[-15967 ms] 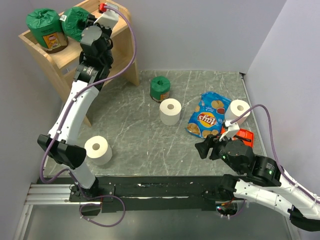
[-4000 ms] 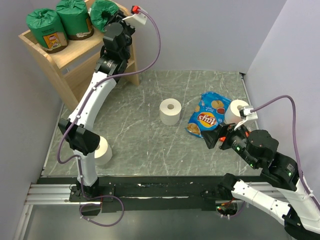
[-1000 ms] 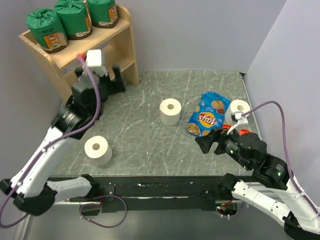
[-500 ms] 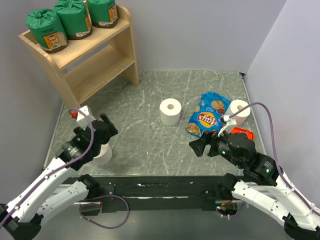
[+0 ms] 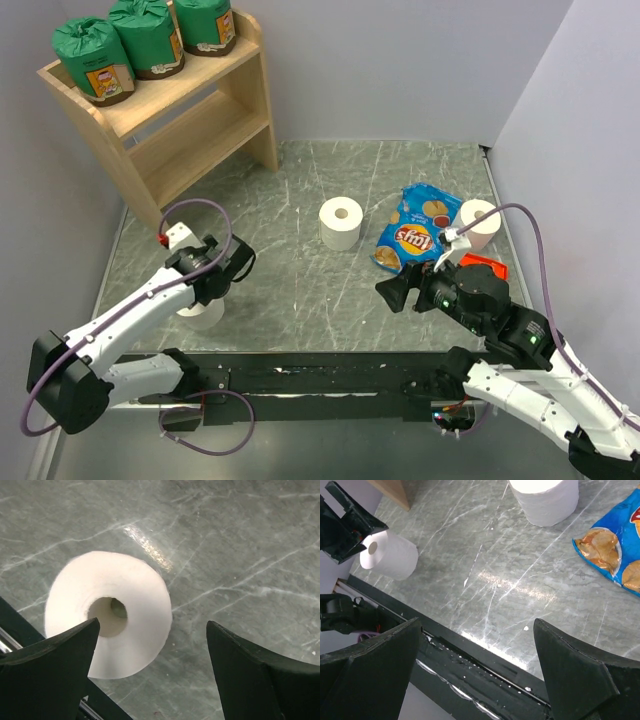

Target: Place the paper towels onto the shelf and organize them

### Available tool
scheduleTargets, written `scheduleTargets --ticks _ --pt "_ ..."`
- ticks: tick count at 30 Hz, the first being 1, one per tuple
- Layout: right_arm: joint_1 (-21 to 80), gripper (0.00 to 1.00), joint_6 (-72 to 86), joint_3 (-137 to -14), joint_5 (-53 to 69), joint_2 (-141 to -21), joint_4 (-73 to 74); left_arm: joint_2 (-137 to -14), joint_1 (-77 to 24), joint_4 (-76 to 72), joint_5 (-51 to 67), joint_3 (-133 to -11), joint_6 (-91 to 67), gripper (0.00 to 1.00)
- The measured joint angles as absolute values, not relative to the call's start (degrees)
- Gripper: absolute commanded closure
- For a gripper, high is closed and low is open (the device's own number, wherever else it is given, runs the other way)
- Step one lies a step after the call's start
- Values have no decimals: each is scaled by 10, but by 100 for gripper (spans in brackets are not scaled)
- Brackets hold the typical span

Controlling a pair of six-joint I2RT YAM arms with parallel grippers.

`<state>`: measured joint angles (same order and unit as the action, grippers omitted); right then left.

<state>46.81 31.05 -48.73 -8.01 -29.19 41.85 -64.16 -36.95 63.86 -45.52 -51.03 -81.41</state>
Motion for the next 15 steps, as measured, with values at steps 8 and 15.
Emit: scheduleTargets --ticks 8,15 --pt "468 1 303 -487 -70 -313 410 -639 -369 541 -432 -462 -736 11" --pt "468 0 297 -487 -65 -315 407 -682 -369 569 -448 -474 -775 17"
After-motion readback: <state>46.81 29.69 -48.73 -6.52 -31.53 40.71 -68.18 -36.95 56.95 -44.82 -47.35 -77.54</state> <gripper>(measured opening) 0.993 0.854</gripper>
